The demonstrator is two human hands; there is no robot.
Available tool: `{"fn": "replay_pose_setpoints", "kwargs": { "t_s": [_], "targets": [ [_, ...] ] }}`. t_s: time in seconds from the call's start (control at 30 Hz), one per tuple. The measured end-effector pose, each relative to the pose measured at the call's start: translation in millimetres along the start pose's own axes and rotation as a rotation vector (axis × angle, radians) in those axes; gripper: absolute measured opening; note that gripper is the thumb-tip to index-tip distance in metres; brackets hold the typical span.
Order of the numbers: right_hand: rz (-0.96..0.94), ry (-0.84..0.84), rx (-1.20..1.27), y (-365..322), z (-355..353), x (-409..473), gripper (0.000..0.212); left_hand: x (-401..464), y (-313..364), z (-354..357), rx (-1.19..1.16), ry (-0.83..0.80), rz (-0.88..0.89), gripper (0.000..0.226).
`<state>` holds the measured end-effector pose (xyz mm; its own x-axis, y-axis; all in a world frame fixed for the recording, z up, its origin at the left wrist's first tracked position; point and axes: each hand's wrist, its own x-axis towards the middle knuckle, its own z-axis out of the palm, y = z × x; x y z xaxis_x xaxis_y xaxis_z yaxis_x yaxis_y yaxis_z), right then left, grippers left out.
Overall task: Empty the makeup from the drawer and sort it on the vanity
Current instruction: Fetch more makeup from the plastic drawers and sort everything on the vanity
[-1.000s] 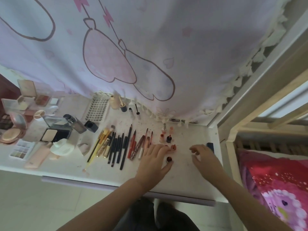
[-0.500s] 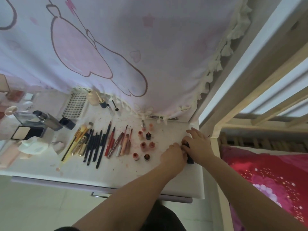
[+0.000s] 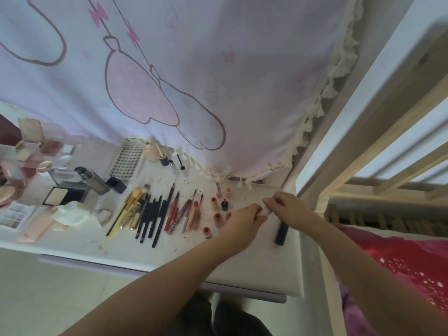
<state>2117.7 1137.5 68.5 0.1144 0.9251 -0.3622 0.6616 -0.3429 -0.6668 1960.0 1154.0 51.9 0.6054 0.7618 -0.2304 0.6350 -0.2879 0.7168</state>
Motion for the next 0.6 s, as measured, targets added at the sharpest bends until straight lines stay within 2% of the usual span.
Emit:
{"fn": "replay_pose_setpoints", "kwargs": {
  "t_s": [0.17, 0.27, 0.37, 0.43, 0.5, 0.6],
  "targets": [
    [-0.151, -0.142, 0.204, -13.6, -10.6, -23.0, 0.006, -18.0, 0.5, -29.1, -0.245, -0.103, 0.041, 0.02],
    [-0.104, -0.252, 0.179, -18.7, -20.0, -32.4, 0.007, -24.6, -3.8, -36.7, -0.129, -0.086, 0.091, 0.012],
    [-0.044, -0.247, 0.008, -25.3, -20.3, -34.0, 0.033, -25.3, -6.0, -37.5, -0.033, -0.09, 0.122, 0.01],
    [-0.064, -0.251, -0.068, -24.3, -18.2, -33.5, 0.027, -25.1, -7.0, -36.3, 0.002, -0.117, 0.125, 0.013],
    [-0.073, -0.334, -0.02, -18.5, -17.5, -36.4, 0.003, -27.1, -11.0, -34.0, 0.014, -0.147, 0.113, 0.017],
    [-0.018, -0.414, 0.046, -11.6, -13.4, -43.2, 0.017, -31.5, -18.0, -29.7, 0.051, -0.172, 0.125, 0.023]
  ]
}}
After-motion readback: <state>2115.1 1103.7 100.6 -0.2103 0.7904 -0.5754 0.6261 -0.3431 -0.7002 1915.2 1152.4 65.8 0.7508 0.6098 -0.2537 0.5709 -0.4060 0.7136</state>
